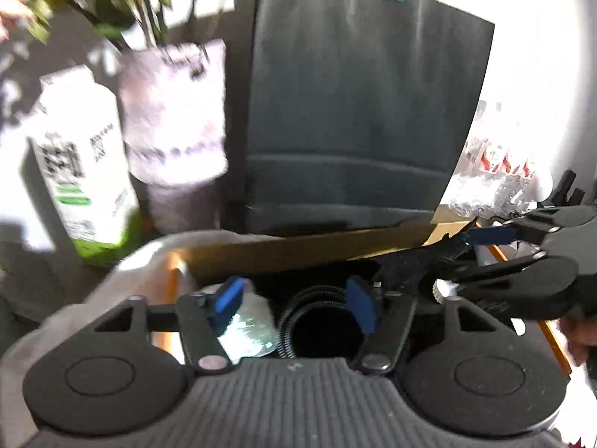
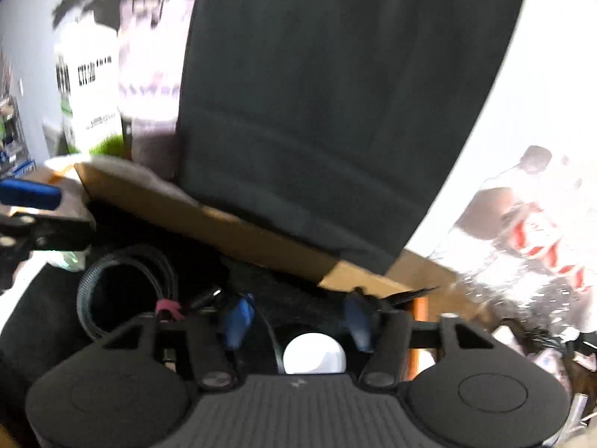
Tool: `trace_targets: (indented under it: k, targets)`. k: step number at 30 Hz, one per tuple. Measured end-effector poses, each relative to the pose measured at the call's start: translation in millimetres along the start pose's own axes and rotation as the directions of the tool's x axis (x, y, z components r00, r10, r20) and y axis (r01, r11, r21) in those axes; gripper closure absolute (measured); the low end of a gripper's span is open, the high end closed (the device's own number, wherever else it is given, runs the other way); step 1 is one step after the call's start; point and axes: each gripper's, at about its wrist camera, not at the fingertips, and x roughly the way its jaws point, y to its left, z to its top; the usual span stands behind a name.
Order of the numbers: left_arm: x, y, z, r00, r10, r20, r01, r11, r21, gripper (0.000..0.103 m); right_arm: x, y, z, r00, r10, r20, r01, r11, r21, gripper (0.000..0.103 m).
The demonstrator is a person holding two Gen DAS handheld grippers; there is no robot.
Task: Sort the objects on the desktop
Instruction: 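Lower the cable into the red box and open the left tool, then move the right tool to the purple drawstring pouch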
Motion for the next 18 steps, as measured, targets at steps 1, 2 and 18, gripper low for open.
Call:
trace_targets:
  k: [1,2,18]
  targets:
    - [-9.2,-1.4,-0.5,1.0,0.022,-0.011,-0.022,1.0,0.001,0.023,-11.7,-2.0,-1.1,1.0,0.001,0.009,-0.001,1.0,0.005,0.045]
    - [-18.3,-2.3,-1.2,0.998,0.05,-0.029,-0.05,0.999,-0.005,0.021,-23.8,-3.8,-2.9,1.0,0.003,0.014,-0.004,1.0,0.009,0.044]
    - [-199.5,-24.5,-123.7,1.0,-0.016,0.025,0.017,0.999,-0.036,0.005,-219.5,9.2,-120.3,0.974,0.082,0.213,-0.09,0.995,0.031,0.02]
